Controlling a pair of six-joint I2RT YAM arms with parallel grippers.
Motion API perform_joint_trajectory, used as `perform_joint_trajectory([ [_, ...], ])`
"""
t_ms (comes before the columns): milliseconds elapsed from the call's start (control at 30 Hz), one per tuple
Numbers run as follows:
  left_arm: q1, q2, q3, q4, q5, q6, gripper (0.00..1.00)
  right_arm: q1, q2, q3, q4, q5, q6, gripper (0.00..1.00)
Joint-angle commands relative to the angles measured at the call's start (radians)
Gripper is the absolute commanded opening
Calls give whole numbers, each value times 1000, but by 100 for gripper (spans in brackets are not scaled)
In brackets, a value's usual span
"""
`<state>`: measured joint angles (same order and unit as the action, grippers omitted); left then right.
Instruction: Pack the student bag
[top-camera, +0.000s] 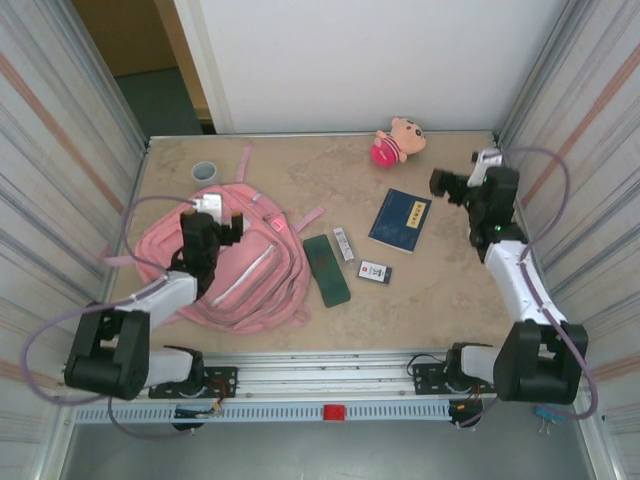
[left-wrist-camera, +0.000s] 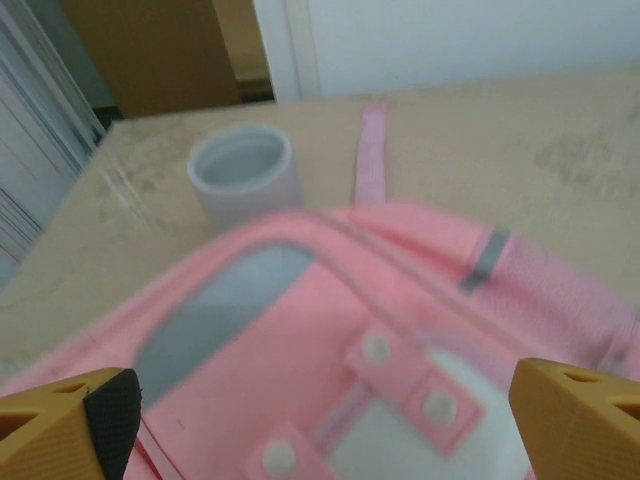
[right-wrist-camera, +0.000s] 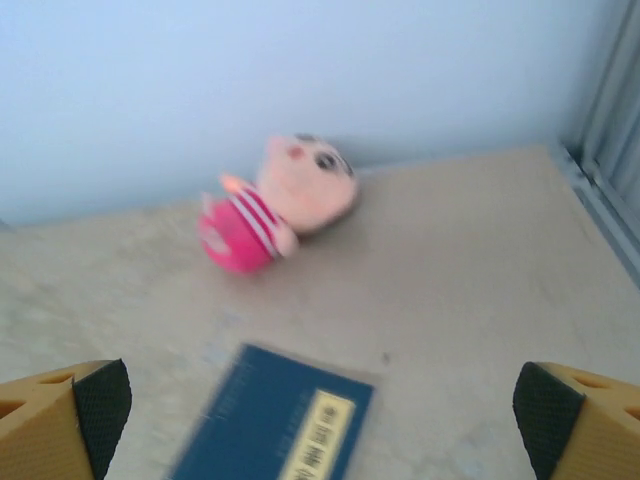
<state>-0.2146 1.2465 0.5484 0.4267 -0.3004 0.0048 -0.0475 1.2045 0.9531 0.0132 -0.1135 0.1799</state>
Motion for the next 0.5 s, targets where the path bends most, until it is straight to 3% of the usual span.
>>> perform_joint_trajectory([
  [0,2,-97,136,-347,5,-208,93,62,-14,160,-361,-68,102,99],
  [167,9,-131,248,-624,220,-433,88,297,29,269,-442,-52,159,99],
  [333,46,-191,195,-790,291,-554,88,571,170,276,-378,-29,246,98],
  [467,198,-267,76,-792,383,-617,89,735,347,302,-254,-61,274,92],
])
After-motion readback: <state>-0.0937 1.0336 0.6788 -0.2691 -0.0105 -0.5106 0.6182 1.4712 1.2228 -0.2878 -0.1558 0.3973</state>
